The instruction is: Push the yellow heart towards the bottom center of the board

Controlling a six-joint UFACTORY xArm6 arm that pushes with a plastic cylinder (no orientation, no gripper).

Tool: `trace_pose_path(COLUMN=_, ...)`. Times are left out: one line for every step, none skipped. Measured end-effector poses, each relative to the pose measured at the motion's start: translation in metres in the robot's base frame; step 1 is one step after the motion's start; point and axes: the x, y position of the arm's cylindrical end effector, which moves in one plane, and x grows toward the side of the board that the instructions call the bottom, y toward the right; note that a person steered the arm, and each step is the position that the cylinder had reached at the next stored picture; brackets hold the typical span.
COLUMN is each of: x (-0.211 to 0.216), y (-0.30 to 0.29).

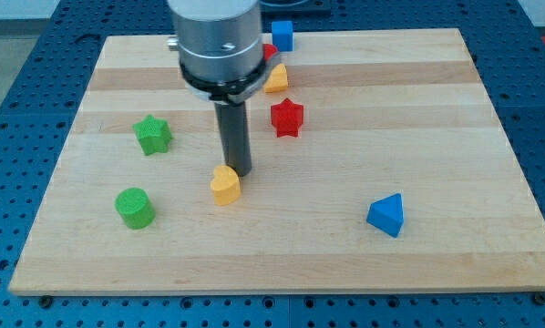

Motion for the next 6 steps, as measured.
trace_pose_path(x=0.0, y=-0.019)
trace_pose_path(x=0.0, y=-0.037)
trace_pose_path(x=0.0, y=-0.057)
trace_pose_path(x=0.013, y=-0.06)
trace_pose_path(x=0.043, y=-0.026)
trace_pose_path(x=0.069, y=0.001)
